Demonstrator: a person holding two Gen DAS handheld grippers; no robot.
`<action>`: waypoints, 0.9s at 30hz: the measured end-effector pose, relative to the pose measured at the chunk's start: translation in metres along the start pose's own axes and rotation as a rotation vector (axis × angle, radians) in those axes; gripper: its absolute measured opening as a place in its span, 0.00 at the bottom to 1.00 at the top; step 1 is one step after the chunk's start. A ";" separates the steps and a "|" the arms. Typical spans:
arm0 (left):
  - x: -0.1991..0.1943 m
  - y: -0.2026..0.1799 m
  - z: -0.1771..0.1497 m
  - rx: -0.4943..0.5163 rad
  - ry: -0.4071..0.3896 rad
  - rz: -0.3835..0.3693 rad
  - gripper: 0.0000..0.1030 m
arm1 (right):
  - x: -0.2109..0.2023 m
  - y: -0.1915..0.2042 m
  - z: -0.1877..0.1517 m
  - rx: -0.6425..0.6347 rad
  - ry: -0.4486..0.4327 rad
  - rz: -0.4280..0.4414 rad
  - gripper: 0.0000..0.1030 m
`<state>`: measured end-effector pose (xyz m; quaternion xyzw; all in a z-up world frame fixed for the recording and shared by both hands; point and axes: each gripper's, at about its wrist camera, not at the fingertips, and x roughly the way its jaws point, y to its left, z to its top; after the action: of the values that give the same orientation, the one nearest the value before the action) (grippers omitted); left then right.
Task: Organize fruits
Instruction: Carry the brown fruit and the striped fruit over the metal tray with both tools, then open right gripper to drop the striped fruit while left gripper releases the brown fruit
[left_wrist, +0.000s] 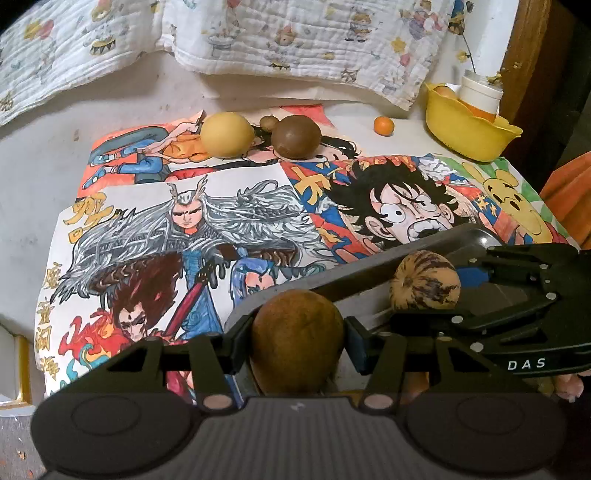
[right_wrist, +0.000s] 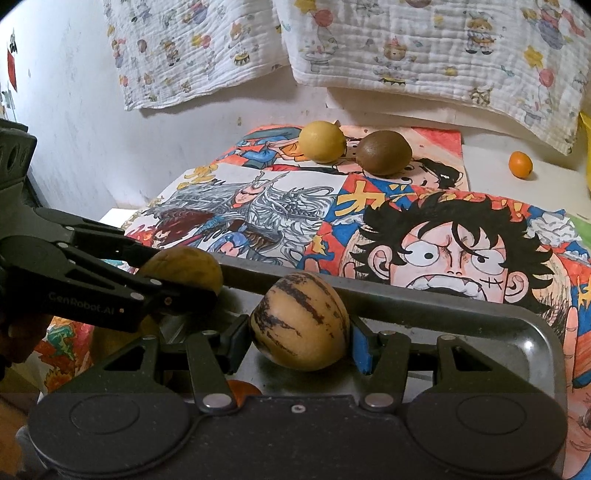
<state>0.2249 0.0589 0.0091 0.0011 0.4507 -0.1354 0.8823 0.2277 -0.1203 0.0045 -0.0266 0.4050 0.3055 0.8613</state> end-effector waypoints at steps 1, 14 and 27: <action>0.000 0.000 0.000 -0.001 0.001 0.000 0.56 | 0.000 -0.001 0.000 0.002 0.000 0.003 0.56; -0.021 -0.004 -0.009 -0.009 -0.049 0.002 0.85 | -0.009 -0.004 -0.010 -0.014 -0.003 0.057 0.68; -0.083 -0.006 -0.046 -0.017 -0.232 -0.008 0.99 | -0.053 0.011 -0.025 -0.117 -0.084 0.084 0.94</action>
<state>0.1402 0.0782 0.0484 -0.0240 0.3467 -0.1344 0.9280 0.1790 -0.1452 0.0279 -0.0469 0.3510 0.3652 0.8609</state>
